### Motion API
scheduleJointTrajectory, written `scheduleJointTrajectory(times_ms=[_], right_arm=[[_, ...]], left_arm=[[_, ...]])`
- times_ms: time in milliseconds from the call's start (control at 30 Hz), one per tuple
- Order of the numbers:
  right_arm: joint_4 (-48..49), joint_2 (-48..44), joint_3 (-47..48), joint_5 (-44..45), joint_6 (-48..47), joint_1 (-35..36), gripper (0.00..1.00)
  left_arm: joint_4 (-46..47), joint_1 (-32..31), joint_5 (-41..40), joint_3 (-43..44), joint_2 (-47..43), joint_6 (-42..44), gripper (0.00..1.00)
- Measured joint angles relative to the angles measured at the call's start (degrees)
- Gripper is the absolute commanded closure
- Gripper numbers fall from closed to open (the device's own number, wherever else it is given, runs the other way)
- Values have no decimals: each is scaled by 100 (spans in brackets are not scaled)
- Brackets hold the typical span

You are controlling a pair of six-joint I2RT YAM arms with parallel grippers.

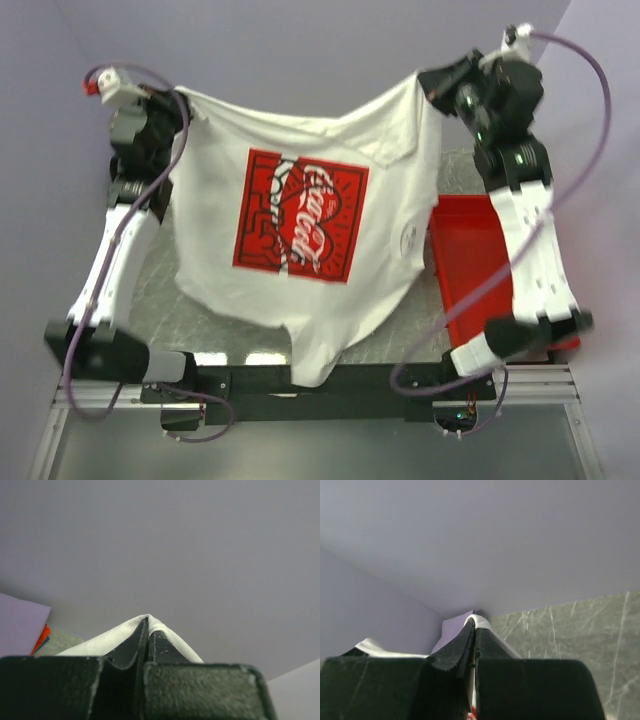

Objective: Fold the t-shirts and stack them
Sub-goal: Flatten the tshirt out

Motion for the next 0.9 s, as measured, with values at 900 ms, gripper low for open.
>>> scheduleJointTrajectory(times_ms=[900], right_arm=[[2557, -2151, -5862, -1445, 942, -621, 100]], left_arm=[[1217, 1303, 1582, -2848, -428, -1526, 99]])
